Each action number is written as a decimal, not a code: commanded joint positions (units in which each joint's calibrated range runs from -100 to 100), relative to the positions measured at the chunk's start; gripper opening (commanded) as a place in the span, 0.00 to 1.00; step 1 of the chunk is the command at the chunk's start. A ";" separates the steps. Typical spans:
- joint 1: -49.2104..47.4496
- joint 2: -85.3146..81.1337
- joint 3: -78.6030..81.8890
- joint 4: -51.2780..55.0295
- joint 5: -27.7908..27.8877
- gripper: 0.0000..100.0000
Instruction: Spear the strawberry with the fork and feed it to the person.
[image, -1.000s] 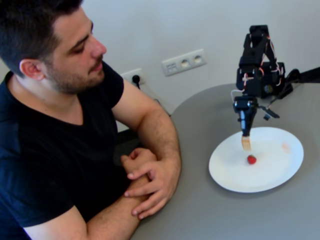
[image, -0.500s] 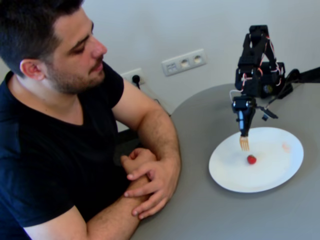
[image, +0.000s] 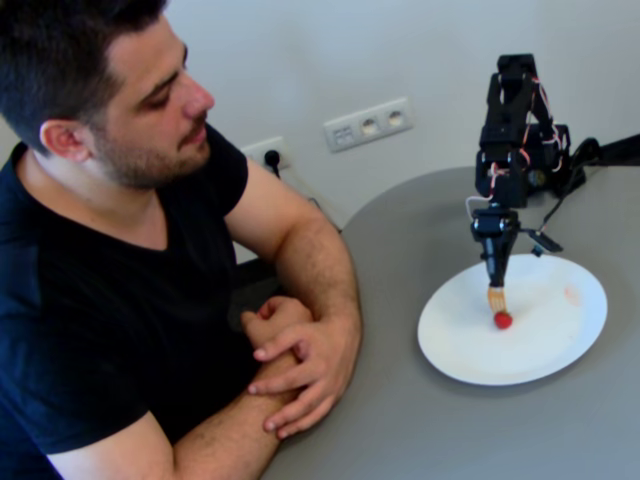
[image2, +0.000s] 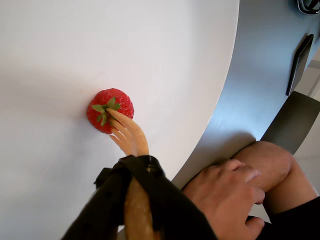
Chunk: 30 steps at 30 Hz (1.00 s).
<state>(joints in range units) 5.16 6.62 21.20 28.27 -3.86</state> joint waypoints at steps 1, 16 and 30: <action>-0.31 0.12 -1.63 -0.68 -0.02 0.02; -0.31 5.54 -5.96 0.28 0.03 0.02; 0.14 3.85 -19.57 14.64 0.19 0.02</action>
<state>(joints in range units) 4.82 12.26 5.71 41.48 -3.86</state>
